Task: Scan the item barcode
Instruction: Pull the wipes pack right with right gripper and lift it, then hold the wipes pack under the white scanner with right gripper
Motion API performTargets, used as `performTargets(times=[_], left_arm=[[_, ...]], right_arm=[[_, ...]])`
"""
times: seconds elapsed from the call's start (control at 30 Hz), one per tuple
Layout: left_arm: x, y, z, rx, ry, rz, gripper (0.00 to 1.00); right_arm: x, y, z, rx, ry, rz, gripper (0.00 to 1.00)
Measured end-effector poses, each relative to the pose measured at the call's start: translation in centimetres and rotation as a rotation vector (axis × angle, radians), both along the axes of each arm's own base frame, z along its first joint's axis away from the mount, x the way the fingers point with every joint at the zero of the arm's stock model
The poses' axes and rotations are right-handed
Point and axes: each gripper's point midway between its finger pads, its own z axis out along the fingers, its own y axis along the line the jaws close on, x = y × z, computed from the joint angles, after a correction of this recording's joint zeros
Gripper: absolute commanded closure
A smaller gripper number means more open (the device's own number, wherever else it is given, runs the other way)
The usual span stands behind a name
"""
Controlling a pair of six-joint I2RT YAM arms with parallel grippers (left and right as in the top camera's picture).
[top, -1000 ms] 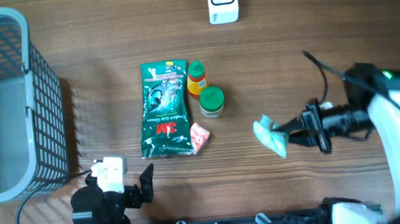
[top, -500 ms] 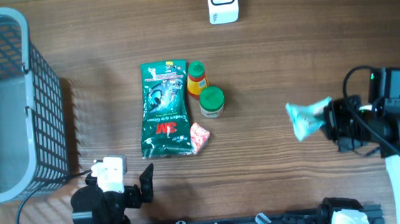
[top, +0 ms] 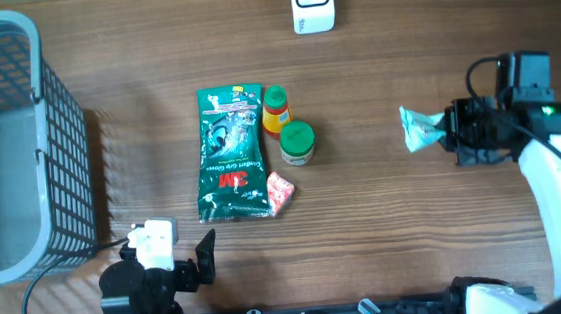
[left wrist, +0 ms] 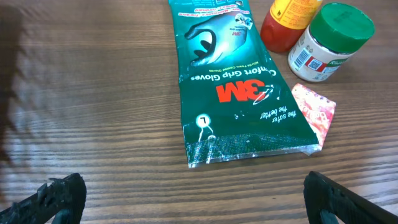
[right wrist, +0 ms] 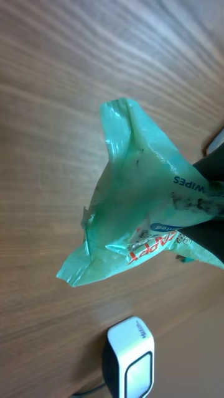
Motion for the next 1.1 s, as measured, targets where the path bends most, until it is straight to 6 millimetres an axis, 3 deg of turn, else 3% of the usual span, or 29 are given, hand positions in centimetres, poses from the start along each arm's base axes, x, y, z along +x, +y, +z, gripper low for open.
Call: performTargets(times=[0.2,0.4,0.5,0.7,0.87,1.1], left_arm=[[0.0,0.0,0.0,0.0,0.0,0.0,0.0],[0.0,0.0,0.0,0.0,0.0,0.0,0.0],[0.0,0.0,0.0,0.0,0.0,0.0,0.0],[0.0,0.0,0.0,0.0,0.0,0.0,0.0],[0.0,0.0,0.0,0.0,0.0,0.0,0.0],[0.0,0.0,0.0,0.0,0.0,0.0,0.0]], right_arm=[[4.9,-0.3,-0.2,-0.003,-0.142,0.016,0.96],[9.9,-0.5,2.3,-0.042,-0.376,0.042,0.96],[11.8,0.7,3.5,-0.022,-0.458,0.041,0.95],[17.7,5.8,6.7,-0.07,-0.757,0.138,0.95],[20.6,9.0,5.3,-0.137,-0.779,0.18,0.95],[29.0,10.7,5.2,-0.202,-0.815,0.176,0.95]])
